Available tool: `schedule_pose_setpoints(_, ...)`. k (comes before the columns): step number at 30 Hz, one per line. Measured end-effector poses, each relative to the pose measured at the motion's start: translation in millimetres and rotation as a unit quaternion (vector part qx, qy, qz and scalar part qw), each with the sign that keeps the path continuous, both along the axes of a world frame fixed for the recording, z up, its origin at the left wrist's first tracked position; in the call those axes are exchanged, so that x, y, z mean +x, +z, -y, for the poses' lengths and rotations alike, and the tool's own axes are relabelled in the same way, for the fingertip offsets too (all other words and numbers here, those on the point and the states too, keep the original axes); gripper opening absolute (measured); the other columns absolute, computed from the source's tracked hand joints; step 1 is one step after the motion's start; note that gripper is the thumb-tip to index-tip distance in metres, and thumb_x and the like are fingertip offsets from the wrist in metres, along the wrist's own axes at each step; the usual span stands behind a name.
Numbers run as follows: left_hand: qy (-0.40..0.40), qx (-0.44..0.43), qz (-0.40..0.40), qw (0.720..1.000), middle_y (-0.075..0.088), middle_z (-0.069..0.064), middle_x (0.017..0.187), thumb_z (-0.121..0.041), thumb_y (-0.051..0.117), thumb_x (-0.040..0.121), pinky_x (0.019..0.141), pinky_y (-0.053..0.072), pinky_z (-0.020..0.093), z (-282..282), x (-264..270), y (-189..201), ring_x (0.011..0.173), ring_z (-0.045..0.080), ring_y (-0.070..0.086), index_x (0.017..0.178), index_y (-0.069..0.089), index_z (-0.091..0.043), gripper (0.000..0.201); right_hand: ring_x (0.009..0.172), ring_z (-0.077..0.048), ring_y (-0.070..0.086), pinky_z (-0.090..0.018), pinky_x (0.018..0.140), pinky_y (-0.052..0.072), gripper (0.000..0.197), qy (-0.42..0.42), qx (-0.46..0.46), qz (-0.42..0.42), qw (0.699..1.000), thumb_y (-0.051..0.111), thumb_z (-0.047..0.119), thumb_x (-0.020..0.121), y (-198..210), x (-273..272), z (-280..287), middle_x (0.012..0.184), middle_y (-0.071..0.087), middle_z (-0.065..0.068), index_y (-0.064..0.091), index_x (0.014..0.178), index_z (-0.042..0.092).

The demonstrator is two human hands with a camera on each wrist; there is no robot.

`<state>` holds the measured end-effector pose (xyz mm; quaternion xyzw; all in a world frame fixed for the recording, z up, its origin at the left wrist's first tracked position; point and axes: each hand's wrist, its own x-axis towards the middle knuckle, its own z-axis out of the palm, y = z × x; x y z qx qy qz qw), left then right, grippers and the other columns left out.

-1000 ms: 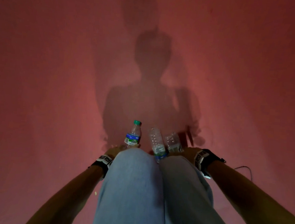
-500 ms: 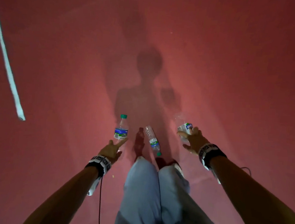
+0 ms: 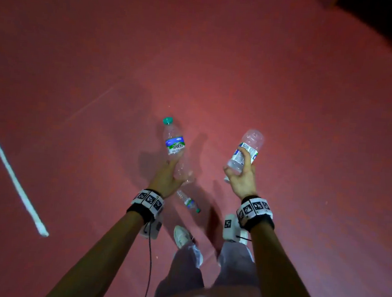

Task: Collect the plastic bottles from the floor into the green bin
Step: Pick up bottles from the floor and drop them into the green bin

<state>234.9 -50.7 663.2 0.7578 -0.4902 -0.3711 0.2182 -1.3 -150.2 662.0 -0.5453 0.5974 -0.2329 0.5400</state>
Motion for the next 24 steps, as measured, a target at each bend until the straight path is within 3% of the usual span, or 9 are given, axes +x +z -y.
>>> schedule_pose_setpoints(4, -0.041, -0.074, -0.012, 0.996, 0.052, 0.005, 0.13, -0.04, 0.07, 0.092, 0.098, 0.038, 0.011, 54, -74, 59, 0.106, 0.016, 0.051, 0.154, 0.021, -0.058, 0.081, 0.102, -0.009, 0.067, -0.014, 0.078, 0.053, 0.071, -0.043, -0.037, 0.087, 0.995, 0.072, 0.01, 0.09, 48, -66, 21, 0.13, 0.058, -0.005, 0.041, 0.144, 0.044)
schedule_pose_setpoints(6, -0.065, -0.097, -0.011, 0.993, 0.05, 0.008, 0.135, -0.039, 0.069, 0.093, 0.107, 0.034, 0.015, 80, -116, 84, 0.108, 0.012, 0.048, 0.152, 0.018, -0.062, 0.082, 0.097, 0.013, 0.064, -0.008, 0.08, 0.05, 0.072, -0.027, -0.046, 0.129, 0.99, 0.071, 0.009, 0.093, 73, -105, 39, 0.127, 0.06, 0.011, 0.037, 0.151, 0.036)
schedule_pose_setpoints(8, -0.078, -0.121, -0.007, 0.99, 0.048, 0.002, 0.135, -0.038, 0.069, 0.094, 0.106, 0.034, 0.022, 106, -160, 106, 0.112, 0.006, 0.046, 0.152, 0.016, -0.064, 0.083, 0.104, 0.02, 0.059, -0.007, 0.089, 0.049, 0.08, -0.02, -0.072, 0.151, 0.986, 0.073, 0.012, 0.092, 101, -144, 63, 0.132, 0.052, 0.024, 0.031, 0.155, 0.038)
schedule_pose_setpoints(12, -0.113, -0.151, -0.021, 0.982, 0.042, -0.008, 0.134, -0.037, 0.068, 0.095, 0.099, 0.029, 0.018, 154, -246, 142, 0.108, -0.009, 0.033, 0.155, 0.009, -0.059, 0.087, 0.108, 0.014, 0.059, -0.018, 0.078, 0.057, 0.098, -0.059, -0.108, 0.183, 0.975, 0.074, 0.009, 0.091, 158, -225, 108, 0.132, 0.043, 0.036, 0.014, 0.158, 0.046)
schedule_pose_setpoints(14, -0.125, -0.168, -0.036, 0.977, 0.051, -0.002, 0.129, -0.037, 0.074, 0.09, 0.104, 0.045, 0.034, 182, -282, 157, 0.114, 0.007, 0.052, 0.153, 0.002, -0.064, 0.099, 0.107, 0.011, 0.064, -0.026, 0.074, 0.06, 0.104, -0.096, -0.146, 0.182, 0.968, 0.075, 0.004, 0.089, 175, -264, 128, 0.126, 0.046, 0.046, 0.01, 0.16, 0.042)
schedule_pose_setpoints(15, -0.131, -0.175, -0.037, 0.975, 0.052, 0.0, 0.121, -0.037, 0.078, 0.086, 0.099, 0.052, 0.043, 196, -299, 162, 0.105, 0.015, 0.061, 0.152, -0.003, -0.065, 0.108, 0.108, 0.009, 0.064, -0.028, 0.076, 0.061, 0.107, -0.114, -0.162, 0.179, 0.964, 0.076, 0.003, 0.087, 180, -282, 136, 0.126, 0.047, 0.049, 0.008, 0.16, 0.04)
schedule_pose_setpoints(19, -0.161, -0.195, -0.046, 0.966, 0.054, -0.004, 0.11, -0.039, 0.082, 0.081, 0.079, 0.059, 0.039, 251, -357, 173, 0.081, 0.011, 0.064, 0.156, -0.018, -0.05, 0.126, 0.108, 0.001, 0.068, -0.02, 0.076, 0.058, 0.117, -0.212, -0.2, 0.185, 0.938, 0.079, -0.002, 0.082, 184, -347, 170, 0.143, 0.052, 0.014, 0.001, 0.161, 0.034)
schedule_pose_setpoints(22, -0.19, -0.194, -0.05, 0.961, 0.049, -0.014, 0.111, -0.046, 0.083, 0.078, 0.078, 0.059, 0.034, 297, -398, 171, 0.084, 0.001, 0.061, 0.161, 0.012, -0.031, 0.11, 0.106, 0.003, 0.067, -0.013, 0.082, 0.052, 0.118, -0.285, -0.206, 0.179, 0.919, 0.08, -0.003, 0.08, 179, -393, 197, 0.136, 0.057, 0.012, 0.001, 0.161, 0.031)
schedule_pose_setpoints(24, -0.23, -0.202, -0.045, 0.951, 0.047, -0.019, 0.108, -0.05, 0.083, 0.072, 0.08, 0.06, 0.041, 333, -426, 167, 0.089, 0.001, 0.059, 0.14, 0.044, -0.032, 0.08, 0.097, 0.003, 0.07, -0.013, 0.078, 0.052, 0.119, -0.326, -0.196, 0.174, 0.908, 0.079, -0.005, 0.079, 173, -424, 216, 0.124, 0.063, 0.014, 0.0, 0.161, 0.029)
